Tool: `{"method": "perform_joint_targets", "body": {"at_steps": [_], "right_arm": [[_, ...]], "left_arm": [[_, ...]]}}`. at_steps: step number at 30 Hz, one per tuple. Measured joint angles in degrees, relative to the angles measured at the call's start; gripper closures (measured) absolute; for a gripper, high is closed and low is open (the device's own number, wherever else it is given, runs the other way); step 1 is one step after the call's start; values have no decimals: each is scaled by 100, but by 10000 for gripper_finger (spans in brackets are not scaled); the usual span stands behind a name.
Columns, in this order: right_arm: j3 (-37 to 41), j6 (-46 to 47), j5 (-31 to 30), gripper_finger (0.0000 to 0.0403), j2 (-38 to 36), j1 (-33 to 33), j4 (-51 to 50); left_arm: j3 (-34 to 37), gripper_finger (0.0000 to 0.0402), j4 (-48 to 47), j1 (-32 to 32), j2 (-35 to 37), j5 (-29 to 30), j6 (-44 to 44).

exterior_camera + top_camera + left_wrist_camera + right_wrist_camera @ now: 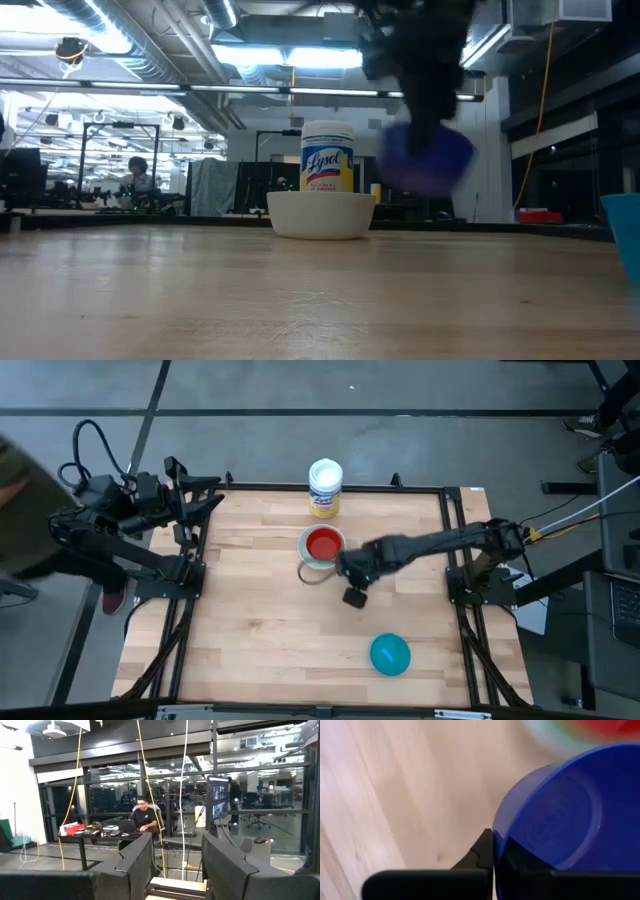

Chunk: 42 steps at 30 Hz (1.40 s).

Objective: Nest bowls inside each other
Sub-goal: Stack the blue bowl on the red bowl

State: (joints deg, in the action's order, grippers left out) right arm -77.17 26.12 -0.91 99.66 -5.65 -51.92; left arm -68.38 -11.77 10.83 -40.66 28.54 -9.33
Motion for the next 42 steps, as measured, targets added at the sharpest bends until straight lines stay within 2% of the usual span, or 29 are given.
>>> {"method": "perform_joint_targets", "body": {"at_steps": [6, 11, 22, 29, 32, 39, 42], "right_arm": [[-1091, -785, -97, 401, 310, 721, -316], [-1842, -1326, 334, 401, 1054, 1193, -481], [-3678, -2021, 630, 401, 2890, 1220, -1251], [-3916, -2109, 628, 398, 3215, 1228, -1433], [-3916, -2192, 643, 363, 3215, 1276, -1436], [-3916, -1939, 584, 235, 3215, 1503, -1286], [-3916, -1877, 613, 193, 3215, 1569, -1180]], "left_arm": [[0, 231, 0, 0, 0, 28, -75], [0, 231, 1, 0, -4, 36, -93], [-4, 231, 0, 0, -24, 216, -196], [-4, 231, -2, 0, -25, 216, -242], [-4, 231, -4, 0, -26, 213, -243], [-4, 231, -2, 0, -26, 203, -299], [-3, 231, -4, 0, -26, 190, -297]]}}
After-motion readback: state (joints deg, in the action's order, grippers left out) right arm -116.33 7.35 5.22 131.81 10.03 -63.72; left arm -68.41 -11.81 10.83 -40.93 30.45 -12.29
